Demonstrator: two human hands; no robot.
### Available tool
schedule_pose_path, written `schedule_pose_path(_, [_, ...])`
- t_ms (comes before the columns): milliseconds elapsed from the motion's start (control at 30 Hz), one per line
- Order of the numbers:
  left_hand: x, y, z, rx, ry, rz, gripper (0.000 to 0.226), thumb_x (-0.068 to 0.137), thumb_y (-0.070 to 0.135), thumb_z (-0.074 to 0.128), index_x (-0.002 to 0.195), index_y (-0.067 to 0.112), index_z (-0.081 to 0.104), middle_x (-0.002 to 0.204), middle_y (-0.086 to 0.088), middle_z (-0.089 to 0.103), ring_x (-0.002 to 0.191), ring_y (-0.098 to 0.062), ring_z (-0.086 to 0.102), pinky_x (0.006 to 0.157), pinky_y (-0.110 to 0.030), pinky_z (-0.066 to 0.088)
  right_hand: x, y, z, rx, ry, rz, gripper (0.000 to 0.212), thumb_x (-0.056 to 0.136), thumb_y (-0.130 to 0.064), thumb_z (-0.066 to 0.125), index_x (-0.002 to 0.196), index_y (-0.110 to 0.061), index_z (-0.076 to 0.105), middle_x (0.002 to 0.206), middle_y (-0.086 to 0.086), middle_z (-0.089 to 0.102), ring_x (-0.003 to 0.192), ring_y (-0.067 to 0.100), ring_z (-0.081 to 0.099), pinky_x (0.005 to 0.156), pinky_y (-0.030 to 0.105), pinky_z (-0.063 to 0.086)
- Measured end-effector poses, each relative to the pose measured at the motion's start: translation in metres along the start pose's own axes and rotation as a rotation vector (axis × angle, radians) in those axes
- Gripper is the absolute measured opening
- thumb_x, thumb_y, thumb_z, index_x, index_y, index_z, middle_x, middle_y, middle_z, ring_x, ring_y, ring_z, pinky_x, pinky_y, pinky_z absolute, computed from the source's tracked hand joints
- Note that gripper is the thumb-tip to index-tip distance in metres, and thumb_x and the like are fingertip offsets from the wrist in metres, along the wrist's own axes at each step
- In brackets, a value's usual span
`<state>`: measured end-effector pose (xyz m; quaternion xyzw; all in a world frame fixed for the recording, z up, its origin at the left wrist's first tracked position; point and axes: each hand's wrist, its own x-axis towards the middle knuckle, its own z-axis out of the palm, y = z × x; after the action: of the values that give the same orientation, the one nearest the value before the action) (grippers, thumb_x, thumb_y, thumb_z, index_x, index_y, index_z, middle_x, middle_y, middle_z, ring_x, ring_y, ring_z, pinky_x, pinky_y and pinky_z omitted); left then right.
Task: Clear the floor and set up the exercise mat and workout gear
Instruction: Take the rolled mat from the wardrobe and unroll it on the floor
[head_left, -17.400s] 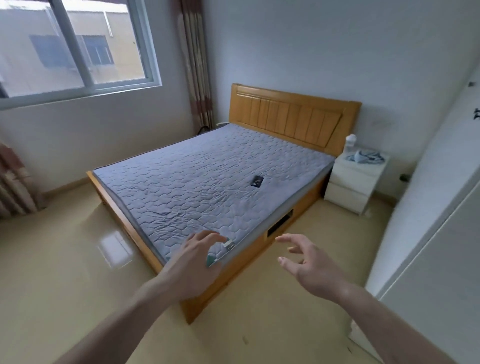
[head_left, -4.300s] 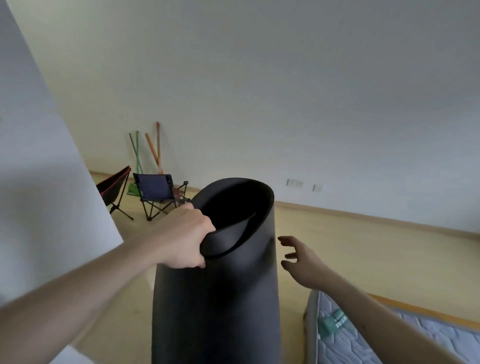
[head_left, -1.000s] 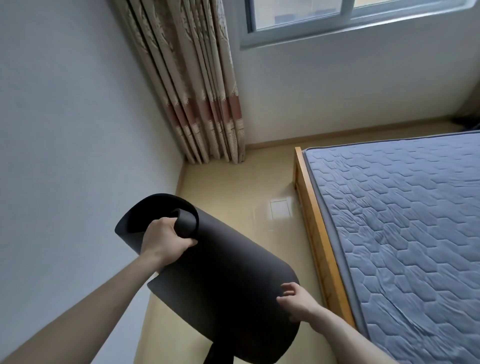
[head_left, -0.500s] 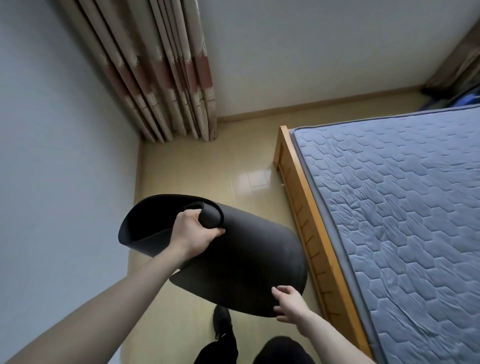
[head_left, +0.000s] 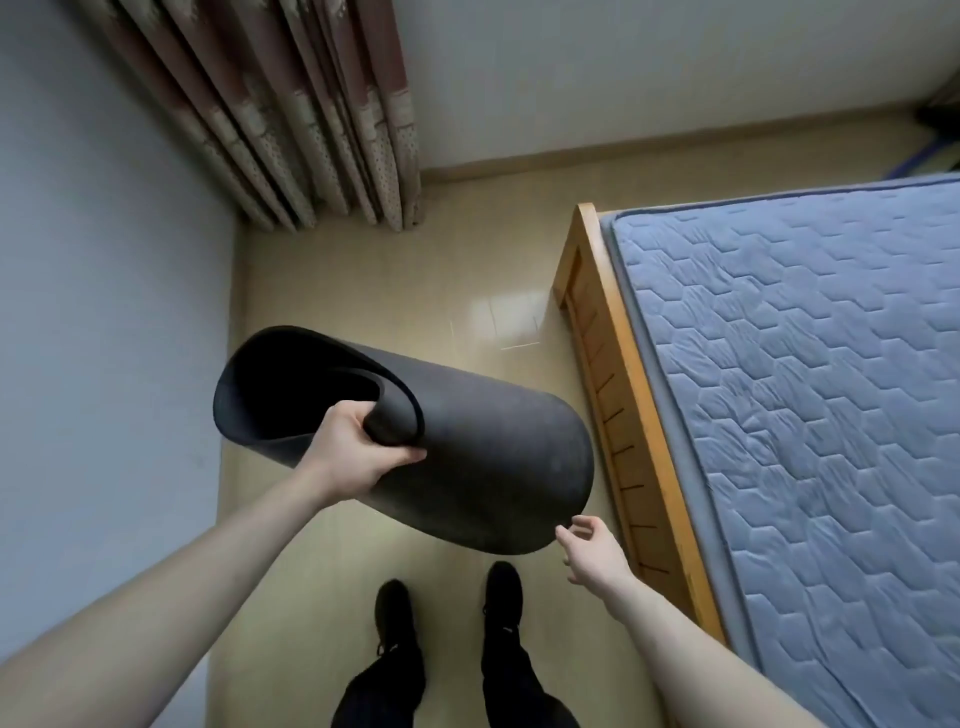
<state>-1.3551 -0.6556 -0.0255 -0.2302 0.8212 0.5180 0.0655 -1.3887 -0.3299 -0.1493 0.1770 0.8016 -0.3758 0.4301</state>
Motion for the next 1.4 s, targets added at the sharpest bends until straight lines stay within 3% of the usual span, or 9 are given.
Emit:
schedule_pose_path(200, [0.067, -0.135, -0.014, -0.017, -0.104, -0.317, 0.038, 0.070, 0.008, 0.092, 0.104, 0.012, 0.075, 0.098, -0.003, 0.079, 0.095, -0.024, 0.075, 0.081, -0.048, 0.062, 0.089, 0.005, 0.023, -0.104, 0.074, 0.011, 0.049, 0.099, -0.038, 0.063, 0.143, -0.021, 0.047, 0.139, 0.005, 0.060, 0.117, 0.025, 0.065, 0.098, 0.045, 0.058])
schedule_pose_path(367, [0.090, -0.275, -0.006, 0.083, -0.005, -0.624, 0.052, 0.069, 0.015, 0.093, 0.114, 0.008, 0.068, 0.109, -0.002, 0.073, 0.098, -0.022, 0.065, 0.088, -0.034, 0.048, 0.146, 0.016, 0.073, -0.212, 0.065, -0.007, 0.048, 0.101, -0.033, 0.062, 0.145, -0.020, 0.046, 0.144, 0.005, 0.056, 0.128, 0.025, 0.058, 0.104, 0.037, 0.050])
schedule_pose_path(500, [0.111, -0.370, 0.001, 0.101, 0.089, -0.791, 0.070, 0.064, 0.026, 0.096, 0.126, 0.012, 0.065, 0.123, -0.006, 0.069, 0.113, -0.032, 0.062, 0.099, -0.043, 0.049, 0.196, 0.032, 0.117, -0.292, 0.030, -0.031, 0.048, 0.100, -0.036, 0.063, 0.143, -0.025, 0.045, 0.143, -0.001, 0.055, 0.126, 0.020, 0.059, 0.103, 0.037, 0.051])
schedule_pose_path(833, [0.146, -0.509, -0.015, 0.334, 0.242, -0.991, 0.033, 0.072, 0.030, 0.087, 0.090, 0.015, 0.065, 0.111, -0.014, 0.066, 0.114, -0.039, 0.058, 0.100, -0.046, 0.050, 0.285, 0.058, 0.205, -0.406, -0.009, -0.013, 0.052, 0.099, -0.032, 0.062, 0.146, -0.021, 0.043, 0.144, 0.002, 0.054, 0.126, 0.022, 0.056, 0.102, 0.035, 0.046])
schedule_pose_path(900, [0.153, -0.533, -0.012, 0.378, 0.267, -0.977, 0.049, 0.071, 0.031, 0.084, 0.112, 0.014, 0.062, 0.132, -0.017, 0.056, 0.123, -0.041, 0.052, 0.105, -0.050, 0.047, 0.298, 0.060, 0.220, -0.413, -0.022, -0.010, 0.053, 0.099, -0.031, 0.062, 0.147, -0.020, 0.042, 0.145, 0.002, 0.053, 0.126, 0.023, 0.056, 0.099, 0.033, 0.044])
schedule_pose_path(1033, [0.150, -0.563, 0.004, 0.256, 0.325, -1.019, 0.105, 0.072, 0.031, 0.083, 0.156, 0.021, 0.020, 0.166, -0.006, 0.013, 0.142, -0.037, 0.038, 0.112, -0.050, 0.039, 0.317, 0.060, 0.236, -0.436, -0.026, 0.006, 0.055, 0.098, -0.032, 0.063, 0.147, -0.019, 0.042, 0.146, 0.003, 0.052, 0.126, 0.023, 0.056, 0.098, 0.033, 0.044])
schedule_pose_path(1133, [0.139, -0.587, 0.020, 0.089, 0.278, -1.065, 0.127, 0.063, 0.043, 0.087, 0.161, 0.021, 0.008, 0.165, -0.004, 0.026, 0.143, -0.034, 0.040, 0.116, -0.052, 0.036, 0.332, 0.060, 0.256, -0.462, -0.045, 0.017, 0.056, 0.097, -0.032, 0.063, 0.147, -0.018, 0.042, 0.146, 0.006, 0.052, 0.127, 0.024, 0.056, 0.103, 0.036, 0.046])
schedule_pose_path(1267, [0.113, -0.607, 0.055, -0.087, 0.012, -1.139, 0.088, 0.071, 0.037, 0.087, 0.147, 0.022, 0.043, 0.144, 0.002, 0.056, 0.129, -0.025, 0.054, 0.112, -0.045, 0.042, 0.343, 0.061, 0.283, -0.498, -0.103, 0.012, 0.057, 0.098, -0.033, 0.063, 0.148, -0.018, 0.041, 0.147, 0.004, 0.051, 0.126, 0.023, 0.057, 0.103, 0.036, 0.048])
schedule_pose_path(1400, [0.093, -0.615, 0.091, -0.204, 0.059, -1.147, 0.061, 0.082, 0.024, 0.083, 0.133, 0.021, 0.050, 0.131, 0.002, 0.061, 0.118, -0.024, 0.059, 0.107, -0.044, 0.047, 0.343, 0.063, 0.307, -0.514, -0.166, 0.027, 0.057, 0.099, -0.032, 0.062, 0.149, -0.019, 0.039, 0.147, 0.003, 0.051, 0.127, 0.022, 0.056, 0.100, 0.031, 0.046])
